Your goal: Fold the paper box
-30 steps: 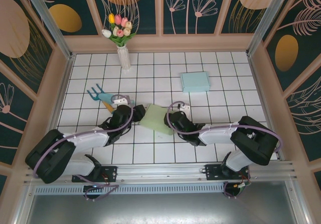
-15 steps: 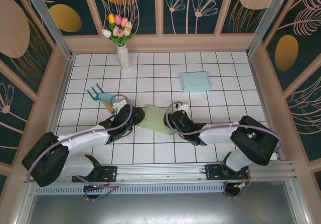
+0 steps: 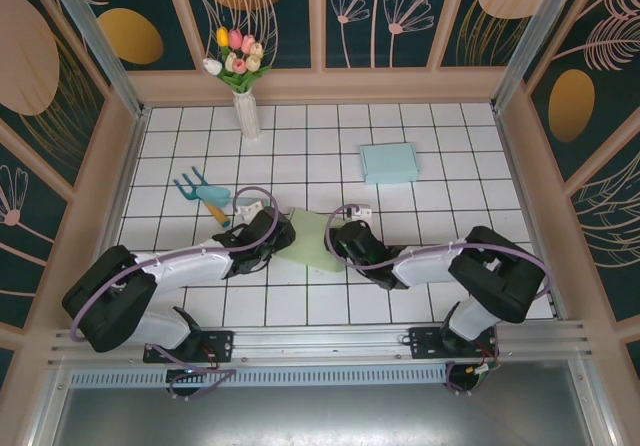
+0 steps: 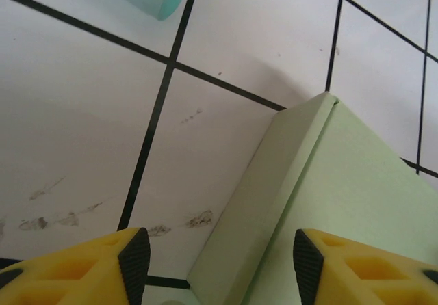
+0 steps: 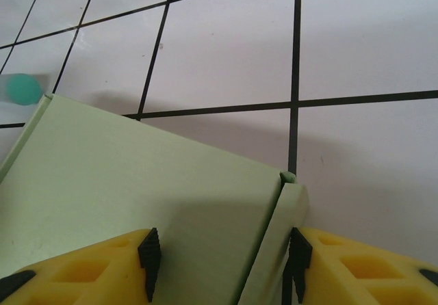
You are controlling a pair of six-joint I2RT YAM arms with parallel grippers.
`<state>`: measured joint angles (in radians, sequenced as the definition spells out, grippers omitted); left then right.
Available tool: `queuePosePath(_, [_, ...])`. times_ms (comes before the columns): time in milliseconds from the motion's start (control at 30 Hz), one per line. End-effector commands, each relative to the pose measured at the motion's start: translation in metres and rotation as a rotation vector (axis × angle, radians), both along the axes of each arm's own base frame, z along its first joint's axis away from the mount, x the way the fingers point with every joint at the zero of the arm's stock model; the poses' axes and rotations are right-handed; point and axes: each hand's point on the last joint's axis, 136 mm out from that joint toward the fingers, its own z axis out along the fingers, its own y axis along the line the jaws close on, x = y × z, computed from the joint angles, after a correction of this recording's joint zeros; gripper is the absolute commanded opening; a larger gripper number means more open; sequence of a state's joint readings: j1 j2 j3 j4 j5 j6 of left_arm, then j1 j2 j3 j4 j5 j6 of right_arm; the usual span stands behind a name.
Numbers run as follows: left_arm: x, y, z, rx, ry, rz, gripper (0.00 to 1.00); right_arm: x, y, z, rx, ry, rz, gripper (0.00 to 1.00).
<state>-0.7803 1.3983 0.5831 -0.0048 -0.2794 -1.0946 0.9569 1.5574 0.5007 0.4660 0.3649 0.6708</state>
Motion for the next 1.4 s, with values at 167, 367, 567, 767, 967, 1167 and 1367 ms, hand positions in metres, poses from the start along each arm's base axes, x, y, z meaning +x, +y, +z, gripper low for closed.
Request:
queuePosePath(167, [-0.008, -0.012, 0.007, -0.019, 0.028, -0.029, 0.65, -0.006, -0.005, -0.020, -0.069, 0.037, 0.033, 0.56])
queuePosePath(367, [-0.010, -0.022, 0.006, 0.006, 0.038, -0.063, 0.65, -0.007, -0.006, -0.021, -0.071, 0.040, 0.036, 0.56])
queuePosePath(567, [-0.011, -0.022, -0.004, 0.026, 0.067, -0.061, 0.65, -0.007, -0.006, -0.021, -0.069, 0.036, 0.040, 0.56])
queuePosePath(767, [-0.013, -0.019, -0.006, 0.019, 0.074, -0.039, 0.65, -0.007, -0.006, -0.021, -0.069, 0.033, 0.042, 0.56])
queuePosePath(967, [-0.016, -0.025, -0.013, -0.011, 0.097, -0.050, 0.63, -0.007, -0.006, -0.022, -0.070, 0.033, 0.040, 0.56])
queuePosePath(1167, [-0.015, -0.023, -0.012, -0.003, 0.082, -0.038, 0.59, -0.007, -0.006, -0.023, -0.071, 0.035, 0.040, 0.56])
queuePosePath(1367, [-0.017, -0.024, -0.017, -0.016, 0.098, -0.031, 0.58, -0.008, -0.007, -0.024, -0.072, 0.038, 0.039, 0.56])
